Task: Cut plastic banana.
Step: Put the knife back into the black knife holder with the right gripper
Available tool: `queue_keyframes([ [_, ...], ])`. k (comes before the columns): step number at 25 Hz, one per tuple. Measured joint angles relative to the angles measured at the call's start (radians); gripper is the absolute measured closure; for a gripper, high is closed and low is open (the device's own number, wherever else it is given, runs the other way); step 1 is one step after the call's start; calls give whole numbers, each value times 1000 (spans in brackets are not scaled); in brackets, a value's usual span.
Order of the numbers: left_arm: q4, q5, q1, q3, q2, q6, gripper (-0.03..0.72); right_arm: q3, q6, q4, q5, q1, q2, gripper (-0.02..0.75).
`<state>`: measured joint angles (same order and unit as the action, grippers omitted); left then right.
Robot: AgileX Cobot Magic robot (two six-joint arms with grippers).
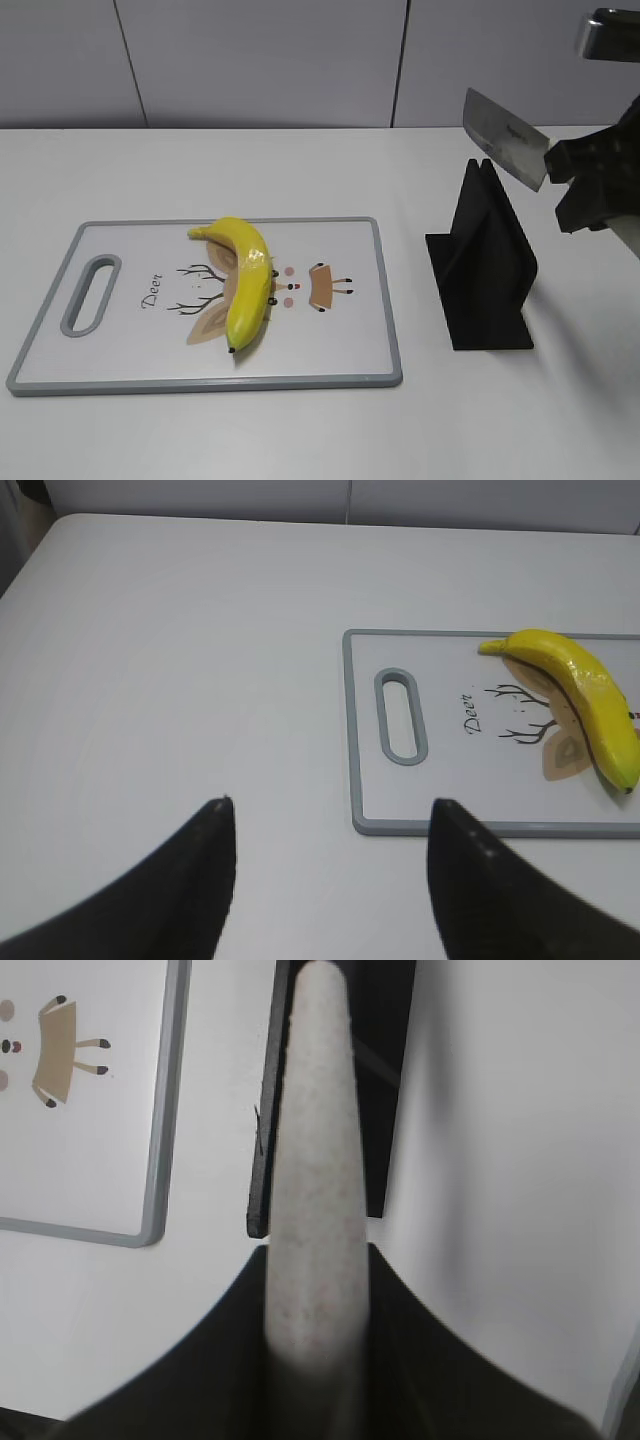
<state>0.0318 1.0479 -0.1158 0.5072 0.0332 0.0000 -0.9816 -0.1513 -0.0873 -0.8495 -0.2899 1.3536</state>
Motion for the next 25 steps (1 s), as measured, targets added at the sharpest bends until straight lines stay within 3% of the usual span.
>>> queue_keyframes([
  [25,0,-1,0,0,0,0,103,1,-3,-15,10,0,105,571],
])
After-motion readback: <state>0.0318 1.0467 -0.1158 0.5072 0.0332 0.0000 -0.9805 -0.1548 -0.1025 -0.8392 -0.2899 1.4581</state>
